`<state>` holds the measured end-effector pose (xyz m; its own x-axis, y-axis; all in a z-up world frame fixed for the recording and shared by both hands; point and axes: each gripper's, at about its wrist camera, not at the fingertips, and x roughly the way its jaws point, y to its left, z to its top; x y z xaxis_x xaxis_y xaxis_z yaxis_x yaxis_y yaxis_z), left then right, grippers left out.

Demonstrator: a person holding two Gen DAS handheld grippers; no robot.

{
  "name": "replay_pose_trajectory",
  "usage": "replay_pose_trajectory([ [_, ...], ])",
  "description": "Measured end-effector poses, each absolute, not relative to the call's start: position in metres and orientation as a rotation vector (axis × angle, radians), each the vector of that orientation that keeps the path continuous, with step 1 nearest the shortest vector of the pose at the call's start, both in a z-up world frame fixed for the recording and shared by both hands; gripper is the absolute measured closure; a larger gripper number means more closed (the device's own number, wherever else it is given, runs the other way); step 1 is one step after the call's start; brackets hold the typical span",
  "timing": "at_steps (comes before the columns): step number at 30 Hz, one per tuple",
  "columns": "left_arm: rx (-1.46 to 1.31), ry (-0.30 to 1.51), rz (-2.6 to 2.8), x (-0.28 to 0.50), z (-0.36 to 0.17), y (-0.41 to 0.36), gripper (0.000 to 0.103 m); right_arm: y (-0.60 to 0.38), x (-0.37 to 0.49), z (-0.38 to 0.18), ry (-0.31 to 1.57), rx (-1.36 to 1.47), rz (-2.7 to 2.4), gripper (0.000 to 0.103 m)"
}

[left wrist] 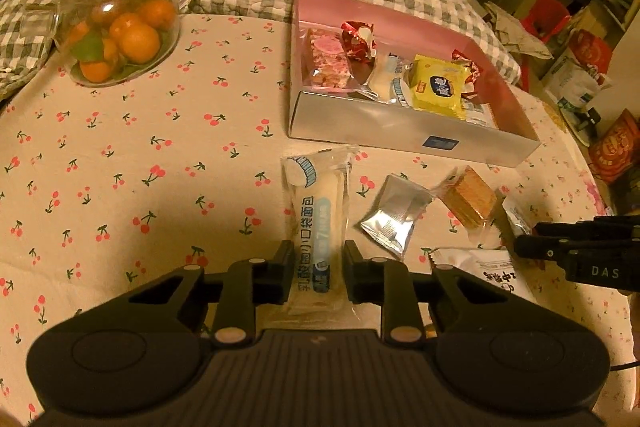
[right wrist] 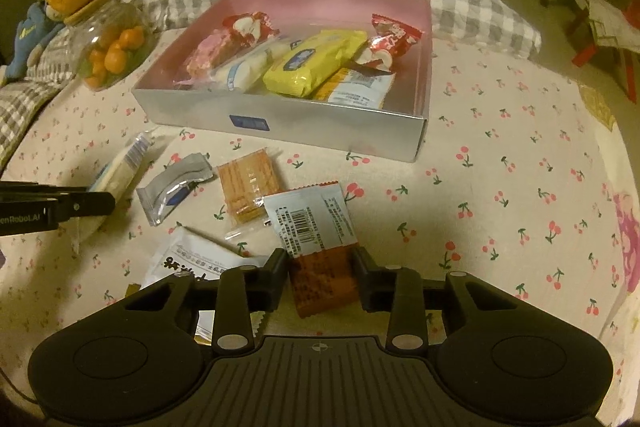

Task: Organize snacks
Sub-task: 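Lift both held packets toward the silver box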

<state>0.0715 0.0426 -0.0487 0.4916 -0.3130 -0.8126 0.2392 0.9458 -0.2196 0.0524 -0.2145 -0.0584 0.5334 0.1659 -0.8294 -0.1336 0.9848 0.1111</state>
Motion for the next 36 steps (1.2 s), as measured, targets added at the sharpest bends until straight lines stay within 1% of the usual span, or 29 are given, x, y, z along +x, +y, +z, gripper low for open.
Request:
replay_pose_trajectory([
  [7, -0.125, 1.013, -0.333, 0.072, -0.044, 0.048, 0.085, -0.218, 0.051, -0.051, 0.987, 0.08, 0.183, 0.069],
  [15, -0.2, 1.029, -0.337, 0.068, -0.037, 0.057, 0.087, -0.226, 0.05, -0.039, 0.981, 0.181, 0.203, 0.069],
  [23, -0.231, 0.992, -0.354, 0.06, -0.022, 0.058, 0.087, -0.232, 0.048, -0.027, 0.964, 0.237, 0.21, 0.069],
  [36, -0.28, 0.924, -0.416, 0.066, 0.007, 0.039, 0.087, -0.247, 0.052, 0.01, 0.847, 0.355, 0.19, 0.069],
])
